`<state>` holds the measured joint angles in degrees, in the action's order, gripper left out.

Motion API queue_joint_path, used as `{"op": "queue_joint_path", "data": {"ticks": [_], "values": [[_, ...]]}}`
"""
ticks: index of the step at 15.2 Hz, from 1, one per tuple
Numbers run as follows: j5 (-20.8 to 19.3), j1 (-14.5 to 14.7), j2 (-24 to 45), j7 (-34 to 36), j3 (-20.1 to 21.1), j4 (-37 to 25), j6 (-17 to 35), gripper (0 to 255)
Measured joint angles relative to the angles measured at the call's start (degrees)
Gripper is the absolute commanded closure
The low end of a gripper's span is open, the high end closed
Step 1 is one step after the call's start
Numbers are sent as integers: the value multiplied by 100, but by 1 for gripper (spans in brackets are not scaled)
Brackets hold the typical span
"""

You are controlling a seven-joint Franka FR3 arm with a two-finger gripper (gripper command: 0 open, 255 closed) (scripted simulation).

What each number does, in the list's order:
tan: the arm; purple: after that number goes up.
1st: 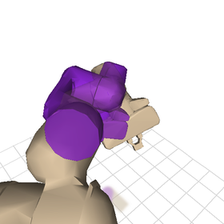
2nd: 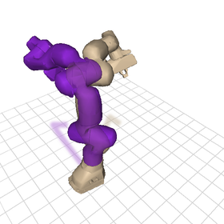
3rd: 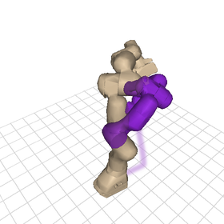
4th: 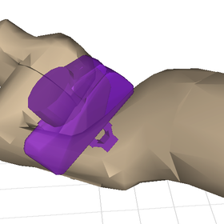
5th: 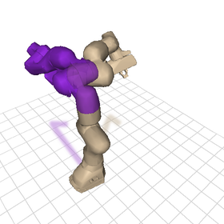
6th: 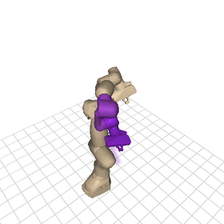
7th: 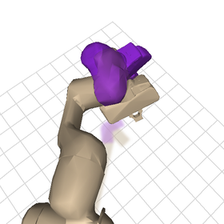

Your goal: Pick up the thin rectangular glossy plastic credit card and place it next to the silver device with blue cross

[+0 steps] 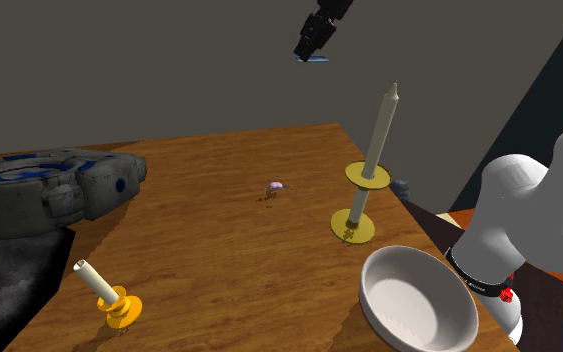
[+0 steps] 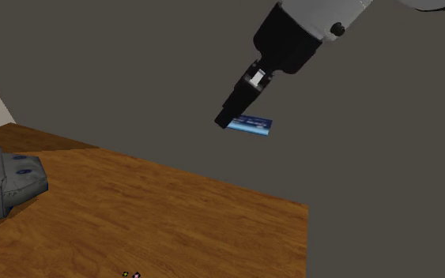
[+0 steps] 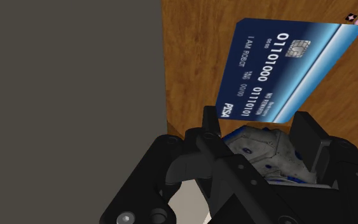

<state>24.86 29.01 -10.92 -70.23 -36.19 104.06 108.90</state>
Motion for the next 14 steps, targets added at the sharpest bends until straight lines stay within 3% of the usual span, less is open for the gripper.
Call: {"op": "queue_joint_path", "data": {"ticks": [7, 14], "values": [[79, 260, 301, 524, 340, -265, 240, 255], [289, 604, 1017, 1128, 689, -870, 543, 255]]}}
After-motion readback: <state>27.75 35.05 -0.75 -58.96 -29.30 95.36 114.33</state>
